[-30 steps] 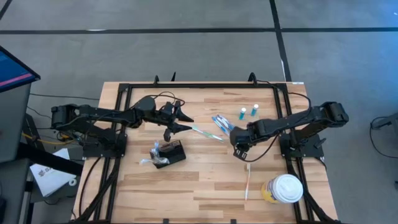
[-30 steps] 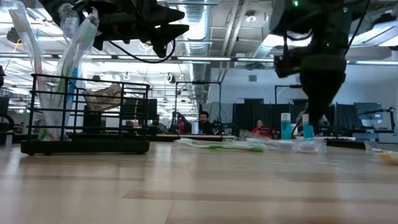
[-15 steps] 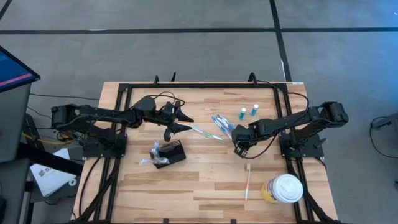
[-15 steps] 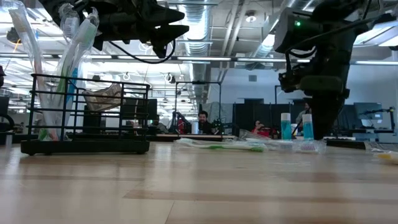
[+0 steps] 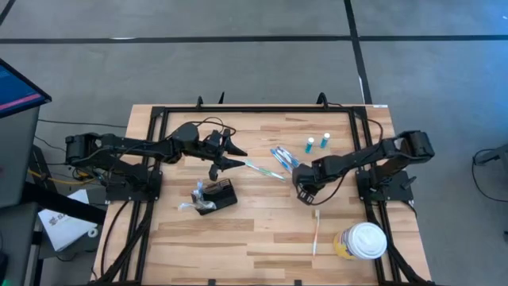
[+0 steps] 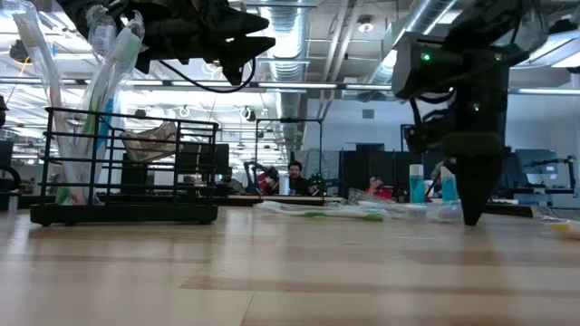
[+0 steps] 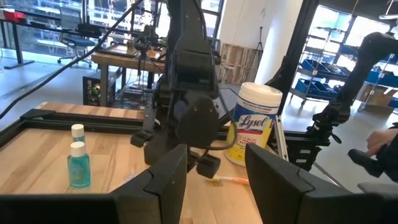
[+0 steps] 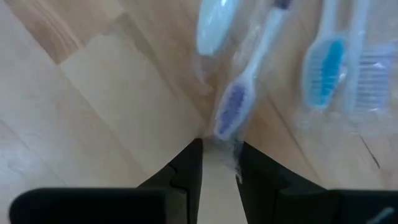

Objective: Pick & Place toothbrushing station
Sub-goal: Put the left purple toothbrush into the top right section of the mesh organizer

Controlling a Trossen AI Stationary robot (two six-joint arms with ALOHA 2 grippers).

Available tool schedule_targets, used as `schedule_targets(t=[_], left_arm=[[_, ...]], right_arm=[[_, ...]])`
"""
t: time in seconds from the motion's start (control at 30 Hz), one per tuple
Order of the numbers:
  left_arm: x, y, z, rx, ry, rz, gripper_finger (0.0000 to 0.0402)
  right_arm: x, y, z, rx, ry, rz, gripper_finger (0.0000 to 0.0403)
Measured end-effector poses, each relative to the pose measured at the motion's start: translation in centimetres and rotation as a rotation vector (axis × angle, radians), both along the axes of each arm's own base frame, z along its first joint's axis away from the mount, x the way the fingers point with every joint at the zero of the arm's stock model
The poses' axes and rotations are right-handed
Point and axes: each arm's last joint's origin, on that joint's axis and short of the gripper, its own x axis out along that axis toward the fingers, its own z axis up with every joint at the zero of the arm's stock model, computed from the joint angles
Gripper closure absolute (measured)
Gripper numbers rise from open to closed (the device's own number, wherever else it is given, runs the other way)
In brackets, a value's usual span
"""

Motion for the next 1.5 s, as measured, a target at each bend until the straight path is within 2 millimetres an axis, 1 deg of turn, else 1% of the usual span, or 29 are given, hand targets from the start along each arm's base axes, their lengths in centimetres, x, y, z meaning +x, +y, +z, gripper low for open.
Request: schedule_targets(t=[0.1,0.17,0.23,0.3,0.33,0.53,0.63,0.83,1.0,1.2,1.5], left_arm=[[0.0,0.0,0.0,-0.001,0.002,0.000,0.0244],[0.0,0.0,0.0,-0.001,0.002,0.000,0.0244],[0.0,0.0,0.0,-0.001,0.002,0.000,0.0244],[0.0,0.0,0.0,-0.001,0.002,0.000,0.0244],[0.0,0.0,0.0,-0.001,0.002,0.000,0.0244],[0.0,0.0,0.0,-0.001,0.003,0.000,0.0244],[0.0,0.0,0.0,-0.001,0.003,0.000,0.0244],[0.0,0.0,-0.1,-0.001,0.005,0.000,0.0244],[0.0,-0.1,-0.1,-0.001,0.006,-0.020,0.0244],[0.0,-0.1,-0.1,0.000,0.006,-0.026,0.0244],[0.0,-0.1,-0.1,0.002,0.005,-0.026,0.0244]], right_arm=[[0.1,0.0,-0.8,-0.005,0.048,0.017,0.0324],[0.1,0.0,-0.9,-0.006,0.053,0.023,0.0336],[0.2,0.0,-0.9,-0.006,0.048,0.026,0.0358],[0.1,0.0,-0.5,-0.005,0.028,0.025,0.0387],[0.2,0.0,-0.2,-0.005,0.012,0.025,0.0395],[0.1,-0.2,1.5,-0.053,-0.050,0.020,0.0402],[-0.1,-0.1,2.2,-0.055,-0.040,0.025,0.0402],[0.1,0.3,4.1,-0.063,-0.075,0.067,0.0403],[1.0,1.0,6.5,-0.080,-0.104,0.143,0.0403],[2.6,1.6,10.6,-0.122,-0.175,0.229,0.0403],[3.9,1.8,16.3,-0.184,-0.286,0.327,0.0403]])
